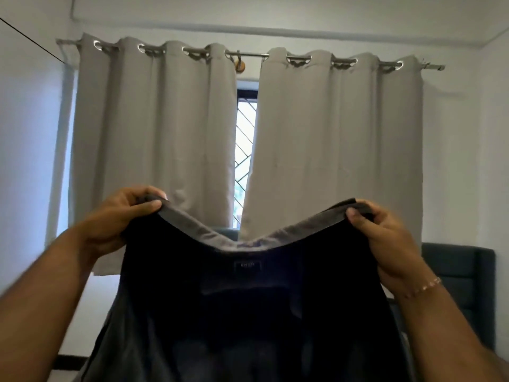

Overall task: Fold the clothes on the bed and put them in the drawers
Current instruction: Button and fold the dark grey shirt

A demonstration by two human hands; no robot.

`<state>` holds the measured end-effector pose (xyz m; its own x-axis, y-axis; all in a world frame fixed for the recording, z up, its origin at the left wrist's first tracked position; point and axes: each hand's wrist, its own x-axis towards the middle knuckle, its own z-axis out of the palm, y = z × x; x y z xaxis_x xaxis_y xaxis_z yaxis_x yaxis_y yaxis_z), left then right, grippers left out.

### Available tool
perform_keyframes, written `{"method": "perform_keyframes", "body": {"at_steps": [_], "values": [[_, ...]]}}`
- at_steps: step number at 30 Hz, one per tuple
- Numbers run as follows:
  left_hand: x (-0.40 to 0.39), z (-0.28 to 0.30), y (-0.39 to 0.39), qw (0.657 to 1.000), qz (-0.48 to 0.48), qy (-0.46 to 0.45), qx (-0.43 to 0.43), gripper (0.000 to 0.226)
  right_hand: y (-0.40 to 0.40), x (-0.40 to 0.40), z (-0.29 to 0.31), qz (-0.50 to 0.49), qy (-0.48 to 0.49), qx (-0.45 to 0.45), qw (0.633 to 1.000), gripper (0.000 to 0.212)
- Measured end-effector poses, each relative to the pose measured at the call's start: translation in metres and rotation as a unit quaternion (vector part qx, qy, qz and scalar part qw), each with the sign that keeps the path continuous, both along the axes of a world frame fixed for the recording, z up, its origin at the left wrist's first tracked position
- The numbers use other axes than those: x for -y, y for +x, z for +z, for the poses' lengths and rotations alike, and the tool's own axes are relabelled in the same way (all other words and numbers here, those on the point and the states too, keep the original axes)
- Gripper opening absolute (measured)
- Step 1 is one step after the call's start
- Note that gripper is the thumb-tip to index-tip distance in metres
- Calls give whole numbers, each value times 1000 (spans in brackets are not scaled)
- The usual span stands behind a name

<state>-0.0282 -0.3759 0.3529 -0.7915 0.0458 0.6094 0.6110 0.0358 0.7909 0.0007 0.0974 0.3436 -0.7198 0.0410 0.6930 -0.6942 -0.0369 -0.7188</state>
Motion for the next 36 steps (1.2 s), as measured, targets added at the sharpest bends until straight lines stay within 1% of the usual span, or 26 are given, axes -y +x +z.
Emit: {"method": "perform_keyframes", "body": {"at_steps": [1,2,3,4,5,7,9,11,12,14,15,17,18,19,20,22,23,25,26,28,32,36], "values": [[2,-6,-2,999,37,-20,6,10,-2,0,-6,-2,-15,13,1000,16],[1,-14,-8,989,131,-62,10,9,-8,1,-19,-23,-16,36,999,13],[-2,-19,-14,968,229,-102,7,9,-16,5,-30,-61,0,53,997,14],[-9,-28,-18,948,293,-126,13,10,-24,10,-46,-104,28,72,992,18],[-18,-42,-21,939,318,-128,16,10,-31,14,-67,-138,49,87,985,19],[-34,-72,-22,936,335,-107,10,8,-42,18,-108,-226,63,106,966,14],[-54,-114,-15,930,359,-74,-16,5,-39,21,-155,-326,52,119,936,17],[-77,-183,2,923,383,-30,-7,13,-30,30,-222,-351,41,155,922,22],[-89,-223,15,925,380,-9,18,17,-19,36,-260,-344,45,186,920,21],[-116,-311,41,939,326,26,106,19,9,53,-336,-313,44,249,915,14],[-130,-361,59,939,294,37,176,19,28,64,-383,-304,50,285,908,12],[-157,-441,96,919,258,77,289,21,67,83,-455,-299,54,329,894,10],[-168,-474,113,906,255,85,328,21,87,91,-482,-292,37,361,885,7],[-179,-500,129,894,251,84,362,21,104,99,-504,-271,-7,408,872,6],[-190,-522,145,882,248,79,393,23,122,104,-522,-242,-65,462,851,5],[-206,-548,166,878,227,89,412,26,146,114,-542,-173,-196,538,801,4],[-211,-553,171,879,215,101,413,24,152,118,-545,-147,-248,554,781,3],[-218,-556,178,882,189,125,412,21,159,122,-548,-104,-321,559,758,3],[-221,-557,177,881,178,135,416,21,159,123,-548,-84,-336,556,755,3],[-224,-561,176,879,162,127,431,19,159,124,-549,-52,-337,562,754,4],[-224,-569,179,896,110,43,427,17,164,131,-557,-8,-327,580,746,14],[-224,-567,179,917,132,-39,375,11,164,133,-559,-17,-316,575,755,11]]}}
